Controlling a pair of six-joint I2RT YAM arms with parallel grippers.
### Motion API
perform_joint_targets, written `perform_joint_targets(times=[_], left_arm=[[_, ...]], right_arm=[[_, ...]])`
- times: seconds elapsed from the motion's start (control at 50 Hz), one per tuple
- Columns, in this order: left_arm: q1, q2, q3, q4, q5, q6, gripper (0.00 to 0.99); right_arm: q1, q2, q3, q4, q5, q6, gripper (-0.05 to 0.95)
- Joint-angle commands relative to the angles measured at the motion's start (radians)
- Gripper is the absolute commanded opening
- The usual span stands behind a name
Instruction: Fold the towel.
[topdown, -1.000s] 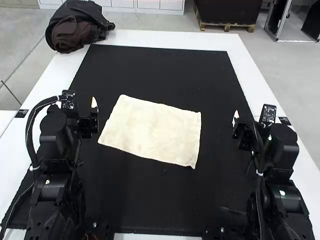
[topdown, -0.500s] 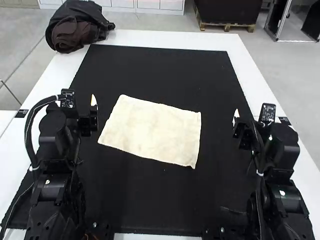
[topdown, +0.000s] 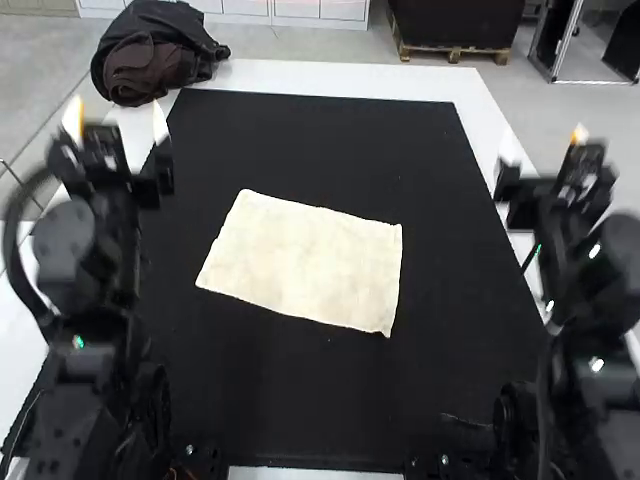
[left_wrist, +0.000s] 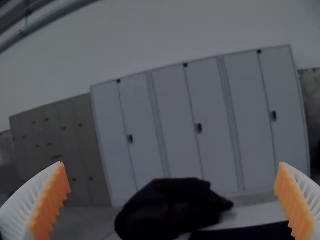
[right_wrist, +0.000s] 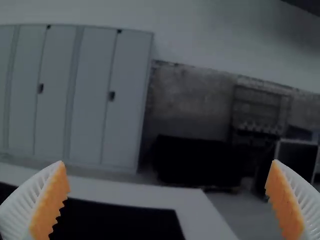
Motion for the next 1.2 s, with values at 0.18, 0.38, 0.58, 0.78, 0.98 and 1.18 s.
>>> perform_joint_targets(times=[0.18, 0.38, 0.58, 0.78, 0.98, 1.18], left_arm=[[0.005, 0.553, 0.314, -0.014, 0.007, 0.018, 0.959], [0.000, 0.872, 0.457, -0.093, 0.009, 0.018, 0.959], [-0.002, 1.056, 0.483, -0.214, 0.042, 0.018, 0.959], [-0.011, 1.197, 0.495, -0.346, 0.133, 0.020, 0.959], [-0.006, 1.338, 0.561, -0.439, 0.251, 0.020, 0.959], [-0.009, 1.436, 0.641, -0.439, 0.320, 0.020, 0.959]], right_arm=[[0.004, 0.527, 0.332, -0.087, -0.007, 0.064, 0.90], [0.014, 0.783, 0.346, -0.159, -0.081, 0.221, 0.90], [0.060, 0.972, 0.292, -0.242, -0.099, 0.306, 0.90], [0.041, 0.987, 0.228, -0.162, -0.033, 0.326, 0.91], [0.029, 0.989, 0.226, -0.174, -0.132, 0.299, 0.91], [0.077, 1.019, 0.229, -0.225, -0.214, 0.300, 0.91]])
